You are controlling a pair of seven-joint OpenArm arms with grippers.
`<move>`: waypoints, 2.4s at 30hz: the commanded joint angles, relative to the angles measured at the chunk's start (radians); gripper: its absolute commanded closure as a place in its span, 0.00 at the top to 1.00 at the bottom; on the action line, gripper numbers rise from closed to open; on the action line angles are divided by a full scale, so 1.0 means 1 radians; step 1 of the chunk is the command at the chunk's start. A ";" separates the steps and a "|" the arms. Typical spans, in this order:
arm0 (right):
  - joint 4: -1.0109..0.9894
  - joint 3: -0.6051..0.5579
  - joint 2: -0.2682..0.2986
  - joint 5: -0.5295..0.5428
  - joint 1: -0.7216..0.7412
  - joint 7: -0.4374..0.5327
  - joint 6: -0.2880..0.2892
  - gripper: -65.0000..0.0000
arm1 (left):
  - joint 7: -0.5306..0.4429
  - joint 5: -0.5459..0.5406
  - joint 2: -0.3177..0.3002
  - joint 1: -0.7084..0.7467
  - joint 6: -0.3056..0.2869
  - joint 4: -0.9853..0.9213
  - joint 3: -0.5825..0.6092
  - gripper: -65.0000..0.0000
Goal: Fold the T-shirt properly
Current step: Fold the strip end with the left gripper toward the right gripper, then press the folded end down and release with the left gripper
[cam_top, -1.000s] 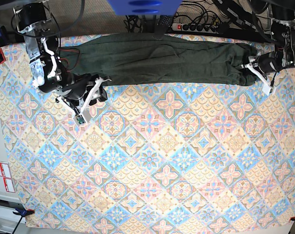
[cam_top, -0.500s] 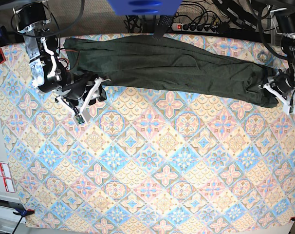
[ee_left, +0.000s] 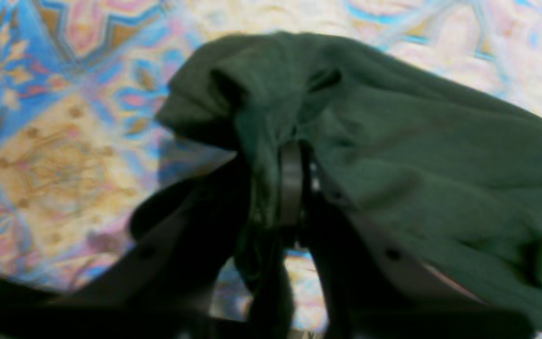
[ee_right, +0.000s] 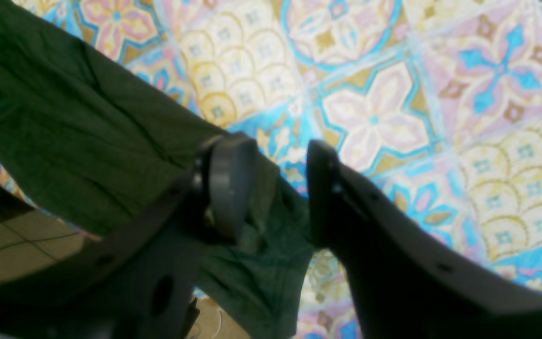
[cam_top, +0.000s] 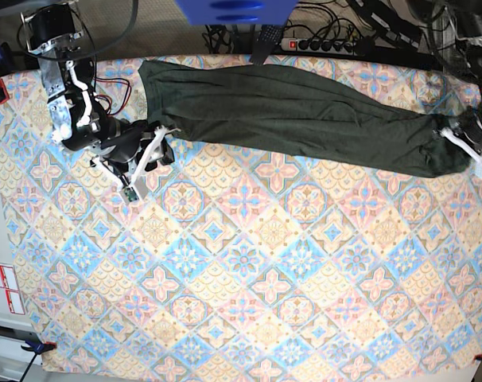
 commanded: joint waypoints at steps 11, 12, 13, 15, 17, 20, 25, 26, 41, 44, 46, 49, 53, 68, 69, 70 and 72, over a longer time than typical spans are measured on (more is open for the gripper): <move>0.019 0.045 0.012 0.009 0.014 0.017 0.002 0.33 | 0.128 -0.002 0.250 0.067 -0.004 0.367 0.023 0.00; 0.019 0.051 0.012 0.009 0.014 0.017 0.002 0.33 | 0.131 -0.002 0.262 0.064 -0.004 0.378 0.039 0.00; 0.019 0.055 0.012 0.009 0.014 0.017 0.002 0.33 | 0.132 -0.002 0.271 0.063 -0.003 0.384 0.053 0.00; 0.019 0.055 0.012 0.009 0.014 0.017 0.002 0.33 | 0.132 -0.002 0.284 0.058 -0.003 0.384 0.079 0.00; 0.019 0.055 0.012 0.009 0.014 0.017 0.002 0.33 | 0.132 -0.002 0.313 0.050 -0.003 0.384 0.096 0.00; 0.019 0.055 0.012 0.009 0.012 0.017 0.002 0.33 | 0.132 0.000 0.325 0.044 -0.003 0.383 0.137 0.00; 0.019 0.055 0.012 0.009 0.012 0.015 0.002 0.33 | 0.132 0.000 0.327 0.041 -0.003 0.381 0.201 0.00; 0.019 0.055 0.012 0.009 0.012 0.015 0.002 0.33 | 0.132 0.000 0.327 0.040 -0.003 0.381 0.206 0.00; 0.019 0.055 0.012 0.009 0.014 0.015 0.002 0.33 | 0.179 -0.013 0.321 0.044 -0.003 0.389 0.301 0.36; 0.019 0.055 0.012 0.009 0.014 0.015 0.002 0.33 | 0.179 -0.048 0.279 0.046 -0.003 0.400 0.300 0.39; 0.019 0.063 0.012 0.009 0.014 0.015 0.002 0.33 | 0.179 -0.126 0.238 0.047 -0.003 0.407 0.300 0.38; 0.019 0.092 0.012 0.009 0.010 0.015 0.002 0.33 | 0.179 -0.204 0.175 0.047 -0.003 0.403 0.264 0.38; 0.019 0.120 0.012 0.009 -0.002 0.015 0.002 0.33 | 0.179 -0.157 0.132 0.044 -0.003 0.350 0.258 0.38; 0.019 0.124 0.012 0.009 -0.002 0.015 0.002 0.33 | 0.177 -0.137 0.216 -0.063 -0.003 0.171 0.568 0.38; 0.019 0.124 0.012 0.009 -0.002 0.015 0.002 0.33 | 0.177 -0.137 0.222 -0.063 -0.003 0.171 0.590 0.38; 0.019 0.124 0.012 0.009 -0.002 0.015 0.002 0.33 | 0.177 -0.138 0.228 -0.062 -0.003 0.171 0.617 0.38; 0.019 0.126 0.012 0.009 0.000 0.015 0.002 0.33 | 0.177 -0.140 0.233 -0.062 -0.003 0.174 0.668 0.38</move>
